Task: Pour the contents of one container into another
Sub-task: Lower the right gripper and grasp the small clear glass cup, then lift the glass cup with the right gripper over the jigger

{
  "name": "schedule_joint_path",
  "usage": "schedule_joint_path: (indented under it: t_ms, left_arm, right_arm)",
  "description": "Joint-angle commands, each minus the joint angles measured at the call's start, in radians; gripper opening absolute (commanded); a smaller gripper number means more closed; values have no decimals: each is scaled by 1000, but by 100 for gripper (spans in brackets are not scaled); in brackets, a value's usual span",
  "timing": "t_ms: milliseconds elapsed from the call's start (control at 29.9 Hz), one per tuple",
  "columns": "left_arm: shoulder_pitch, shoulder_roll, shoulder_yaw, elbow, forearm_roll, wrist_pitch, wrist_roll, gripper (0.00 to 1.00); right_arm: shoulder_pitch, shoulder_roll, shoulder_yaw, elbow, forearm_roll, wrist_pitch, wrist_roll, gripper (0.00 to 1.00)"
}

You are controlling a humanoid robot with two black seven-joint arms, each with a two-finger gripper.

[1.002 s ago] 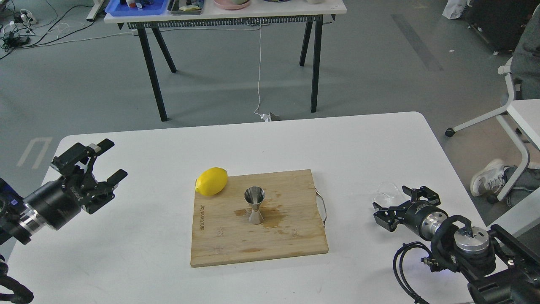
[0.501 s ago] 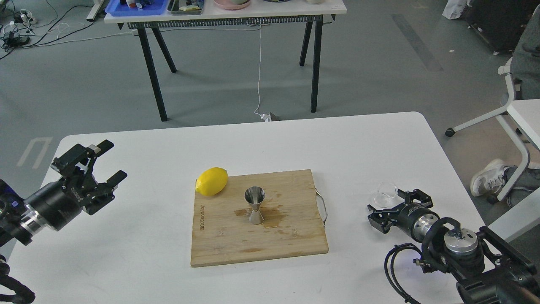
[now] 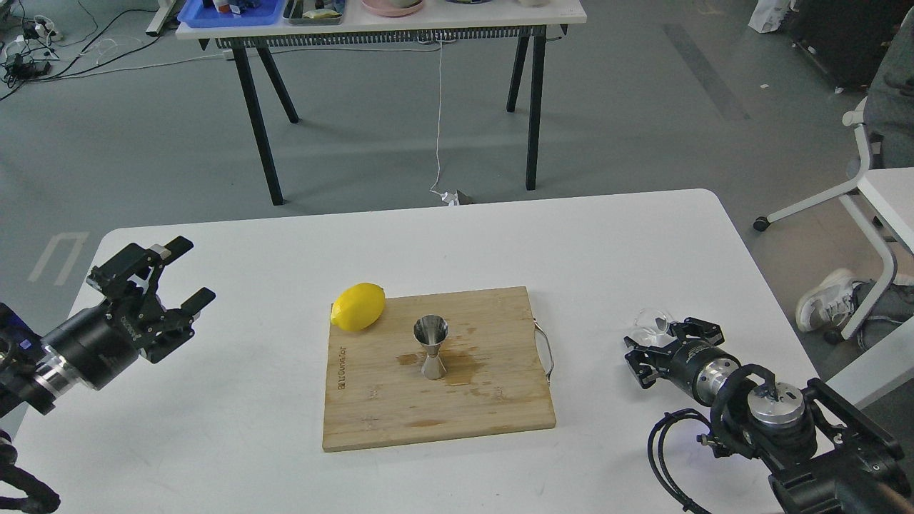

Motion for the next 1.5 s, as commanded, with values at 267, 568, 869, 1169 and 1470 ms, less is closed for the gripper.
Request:
schedule_joint_path:
  t_ms: [267, 568, 869, 1169, 1470]
  left_arm:
    - [0, 0, 0, 0, -1, 0, 0, 99]
    - [0, 0, 0, 9, -1, 0, 0, 99]
    - [0, -17, 1, 11, -1, 0, 0, 99]
    - [0, -21, 3, 14, 1, 0, 0, 99]
    - [0, -25, 3, 18, 2, 0, 0, 99]
  right_arm:
    - [-11, -1, -22, 0, -14, 66, -1, 32]
    - [-12, 0, -32, 20, -23, 138, 5, 29]
    - [52, -11, -12, 141, -187, 262, 18, 28]
    - [257, 0, -138, 209, -475, 350, 19, 28]
    - [439, -14, -412, 212, -632, 416, 32, 28]
